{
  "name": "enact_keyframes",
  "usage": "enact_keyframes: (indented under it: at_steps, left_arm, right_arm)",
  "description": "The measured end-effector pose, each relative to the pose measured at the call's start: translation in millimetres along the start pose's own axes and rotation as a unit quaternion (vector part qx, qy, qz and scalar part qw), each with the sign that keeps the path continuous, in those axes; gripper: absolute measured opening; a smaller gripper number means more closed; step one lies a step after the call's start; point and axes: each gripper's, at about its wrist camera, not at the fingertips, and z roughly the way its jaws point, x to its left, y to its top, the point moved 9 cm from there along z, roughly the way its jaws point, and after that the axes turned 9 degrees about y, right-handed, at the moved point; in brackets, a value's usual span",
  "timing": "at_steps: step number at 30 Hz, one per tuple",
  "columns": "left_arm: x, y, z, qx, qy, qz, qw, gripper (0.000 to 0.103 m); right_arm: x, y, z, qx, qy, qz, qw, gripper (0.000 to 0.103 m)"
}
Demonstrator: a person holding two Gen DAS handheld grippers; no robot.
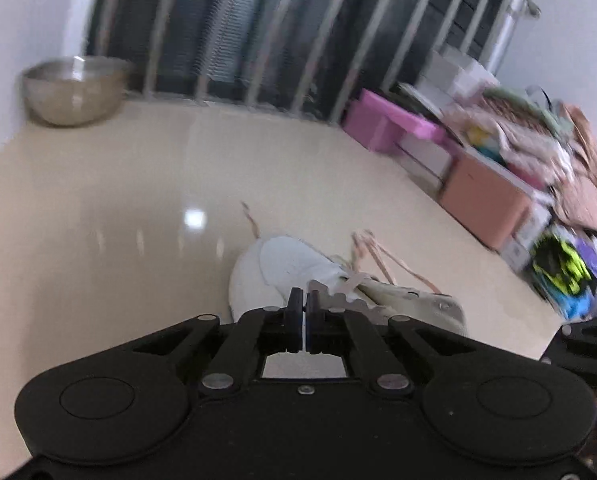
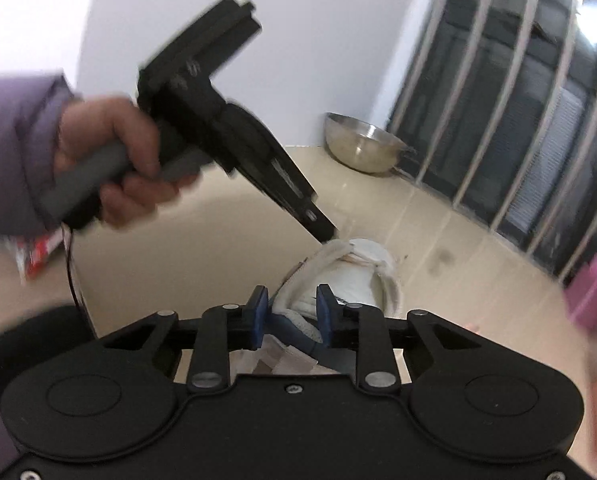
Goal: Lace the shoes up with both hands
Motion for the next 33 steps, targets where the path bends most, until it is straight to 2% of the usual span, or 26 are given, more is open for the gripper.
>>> enact_keyframes:
  at_steps: [2, 3, 5, 7, 8, 9, 11, 14, 17, 19, 23, 24, 27, 29, 31, 32, 33]
  left_arm:
    - [2, -5, -21, -0.016, -0.001, -0.033, 0.9993, 0.000]
    - [-4, -10, -29, -0.020, -0.004, -0.030, 0.9994, 0.000]
    - [-18, -22, -42, -0.028, -0.004, -0.010, 0.9995, 0.001]
    - [-36, -28, -42, -0.034, 0.017, 0.032, 0.9988, 0.003]
    - [-44, -30, -39, -0.032, 0.030, 0.054, 0.9976, 0.010]
    - [-51, -29, -36, -0.032, 0.044, 0.066, 0.9964, 0.026]
    - [-63, -27, -29, -0.034, 0.063, 0.084, 0.9939, 0.051]
    - [-72, -27, -18, -0.031, 0.072, 0.095, 0.9924, 0.049]
    - [-64, -30, -11, -0.015, 0.088, 0.067, 0.9937, 0.005]
    - [-58, -34, -15, -0.005, 0.082, 0.033, 0.9961, 0.003]
    - [-45, -43, -23, 0.014, 0.069, -0.037, 0.9968, 0.002]
    - [-48, -45, -37, 0.011, 0.067, -0.045, 0.9967, 0.002]
    - [-66, -58, -91, -0.001, 0.044, -0.044, 0.9981, 0.002]
    - [-77, -74, -115, 0.019, 0.012, -0.023, 0.9995, 0.002]
    - [-80, -93, -123, 0.044, 0.004, -0.006, 0.9990, 0.005]
    - [-79, -102, -122, 0.055, 0.009, -0.001, 0.9984, 0.009]
    - [-73, -106, -119, 0.058, 0.026, -0.004, 0.9980, 0.018]
  right_arm:
    - [-13, -7, -4, 0.024, -0.007, -0.046, 0.999, 0.028]
    - [-29, -13, -6, 0.042, -0.021, -0.059, 0.997, 0.029]
    - [-54, -21, -10, 0.063, -0.035, -0.071, 0.995, 0.031]
    - [-70, -19, -21, 0.050, -0.038, -0.066, 0.996, 0.029]
    - [-71, -12, -26, 0.033, -0.036, -0.047, 0.998, 0.031]
    - [-73, -6, -31, 0.017, -0.034, -0.029, 0.999, 0.033]
    - [-66, 4, -30, -0.006, -0.017, -0.008, 1.000, 0.044]
    - [-51, 2, -7, 0.008, -0.029, -0.027, 0.999, 0.043]
    - [-49, -6, 14, 0.027, -0.028, -0.015, 0.999, 0.035]
    - [-55, -11, 23, 0.031, -0.032, 0.009, 0.999, 0.030]
    - [-59, -15, 23, 0.017, -0.038, 0.037, 0.998, 0.029]
    - [-61, -16, 23, 0.013, -0.040, 0.043, 0.998, 0.029]
    - [-64, -19, 23, 0.003, -0.045, 0.064, 0.997, 0.030]
    - [-67, -21, 23, -0.004, -0.048, 0.078, 0.996, 0.030]
    - [-69, -23, 23, -0.011, -0.051, 0.091, 0.994, 0.031]
    - [-70, -24, 23, -0.015, -0.053, 0.098, 0.994, 0.031]
    - [-72, -25, 23, -0.018, -0.054, 0.105, 0.993, 0.031]
